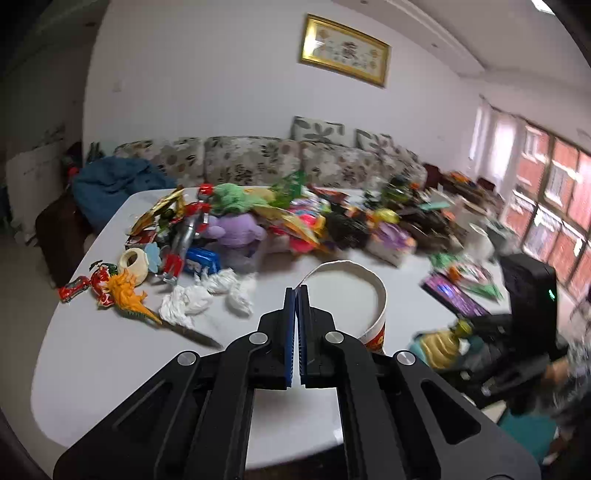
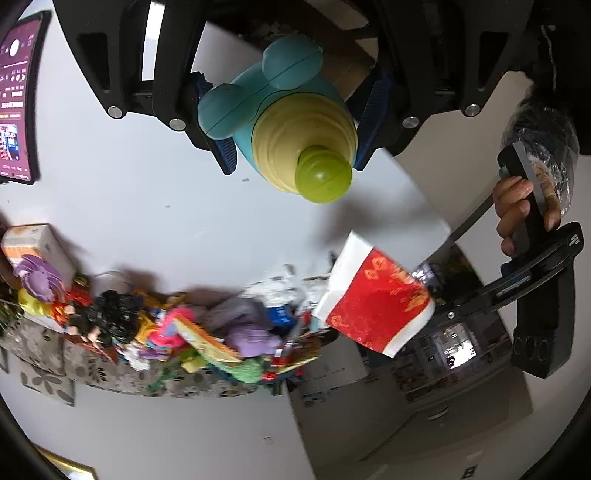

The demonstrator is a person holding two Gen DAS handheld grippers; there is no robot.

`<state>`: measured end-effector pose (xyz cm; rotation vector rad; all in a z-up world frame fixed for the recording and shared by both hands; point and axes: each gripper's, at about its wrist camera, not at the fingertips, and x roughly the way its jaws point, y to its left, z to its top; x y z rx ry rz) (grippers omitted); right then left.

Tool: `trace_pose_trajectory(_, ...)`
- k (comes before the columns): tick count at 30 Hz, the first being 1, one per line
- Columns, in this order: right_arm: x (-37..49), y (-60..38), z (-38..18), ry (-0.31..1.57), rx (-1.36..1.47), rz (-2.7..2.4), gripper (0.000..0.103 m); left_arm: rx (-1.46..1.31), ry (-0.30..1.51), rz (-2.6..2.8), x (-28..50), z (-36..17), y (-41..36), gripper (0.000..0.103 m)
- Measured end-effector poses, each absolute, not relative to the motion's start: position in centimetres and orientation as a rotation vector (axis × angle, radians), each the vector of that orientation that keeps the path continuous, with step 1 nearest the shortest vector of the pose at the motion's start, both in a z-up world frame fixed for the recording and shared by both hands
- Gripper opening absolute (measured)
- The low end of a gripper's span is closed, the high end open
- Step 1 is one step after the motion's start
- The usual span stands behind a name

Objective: Collect trash
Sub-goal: 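Carry the snail toy and red cup down into the box and release, then grasp a white tissue with the right tool while the left tool grasps another tissue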

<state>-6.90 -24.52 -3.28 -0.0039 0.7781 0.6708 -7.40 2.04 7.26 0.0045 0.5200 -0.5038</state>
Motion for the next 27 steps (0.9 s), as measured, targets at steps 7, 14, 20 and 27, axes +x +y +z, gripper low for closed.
trace_pose_trajectory(7, -12.8, -23.7, -4.2, 0.894, -0.023, 0.771, 0.063, 0.086, 0.645, -0.564, -16.3, 5.7, 3.5, 0.001)
trace_pose_trajectory(14, -13.0, -21.2, -13.6, 1.121, -0.018, 0.786, 0.064, 0.104, 0.941, -0.576, -16.2, -5.0, 3.2, 0.001)
trace_pose_trajectory(20, -10.8, -19.3, -23.0, 1.305, -0.028, 0.738, 0.065, 0.342, 1.169, -0.546, -13.3, -19.2, 1.3, 0.036)
trace_pose_trajectory(27, -12.0, -22.7, -7.8, 0.992, 0.026, 0.839, 0.078, 0.074, 1.028, -0.629, -13.6, -10.9, 6.4, 0.051)
